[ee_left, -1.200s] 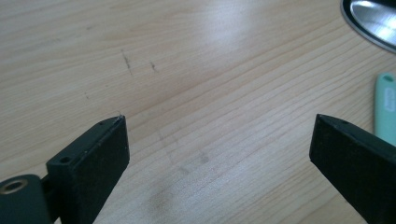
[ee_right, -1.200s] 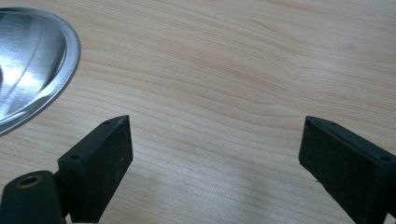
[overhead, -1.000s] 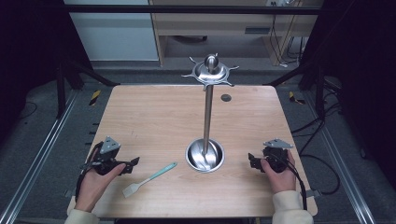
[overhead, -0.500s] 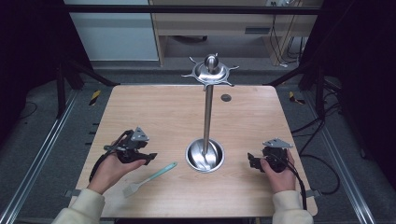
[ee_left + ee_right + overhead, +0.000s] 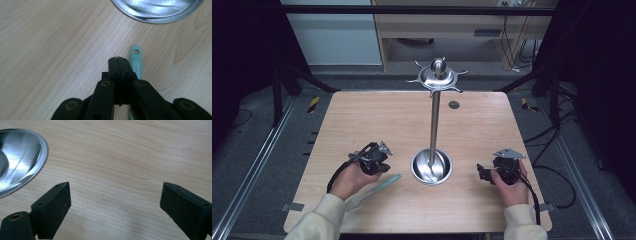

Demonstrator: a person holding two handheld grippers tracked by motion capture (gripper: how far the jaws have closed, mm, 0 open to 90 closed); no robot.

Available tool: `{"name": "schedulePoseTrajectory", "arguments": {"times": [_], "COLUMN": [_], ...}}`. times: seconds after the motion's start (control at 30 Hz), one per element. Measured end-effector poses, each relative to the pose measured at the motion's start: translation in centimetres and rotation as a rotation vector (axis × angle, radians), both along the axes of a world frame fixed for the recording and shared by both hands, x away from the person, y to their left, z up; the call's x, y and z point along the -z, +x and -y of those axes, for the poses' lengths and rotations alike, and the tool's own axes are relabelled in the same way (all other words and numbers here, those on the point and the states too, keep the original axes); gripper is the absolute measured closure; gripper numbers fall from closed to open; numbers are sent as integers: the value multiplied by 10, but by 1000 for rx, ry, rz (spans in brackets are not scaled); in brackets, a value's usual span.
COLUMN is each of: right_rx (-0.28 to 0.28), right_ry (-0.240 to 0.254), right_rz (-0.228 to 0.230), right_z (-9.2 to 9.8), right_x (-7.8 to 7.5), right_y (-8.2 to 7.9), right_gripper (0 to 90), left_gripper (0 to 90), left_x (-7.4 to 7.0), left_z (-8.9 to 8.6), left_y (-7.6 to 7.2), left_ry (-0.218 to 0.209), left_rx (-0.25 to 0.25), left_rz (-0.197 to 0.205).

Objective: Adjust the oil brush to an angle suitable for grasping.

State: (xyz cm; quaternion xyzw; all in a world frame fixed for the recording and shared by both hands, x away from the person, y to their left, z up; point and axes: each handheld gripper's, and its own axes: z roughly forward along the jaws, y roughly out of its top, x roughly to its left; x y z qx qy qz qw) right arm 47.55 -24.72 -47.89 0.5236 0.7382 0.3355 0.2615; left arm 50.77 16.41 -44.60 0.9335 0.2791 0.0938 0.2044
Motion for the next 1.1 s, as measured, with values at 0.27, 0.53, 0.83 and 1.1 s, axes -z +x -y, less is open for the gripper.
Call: {"name": "schedulePoseTrajectory", "arguments": {"times": [0.27,0.53,0.83,1.1], "right_rx": [-4,-5,-9,-7], "right_ry": [0,4,-3,-2], "right_rz": [3,-2,-3,-5], "right_z": [0,0,0,0], "right_x": [0,0,0,1], "right_y": [0,0,0,0], "right_gripper": [105,105,105,105], "left_gripper": [900,900,900,900], "left_x": [17,20,19,-3], "left_z": [11,12,17,0], "left_y": [-2,-4,-13,-24], "left_ry": [39,39,44,102], "left_rx": [29,34,69,61], "left_rz": [-24,-31,-41,-41]}}
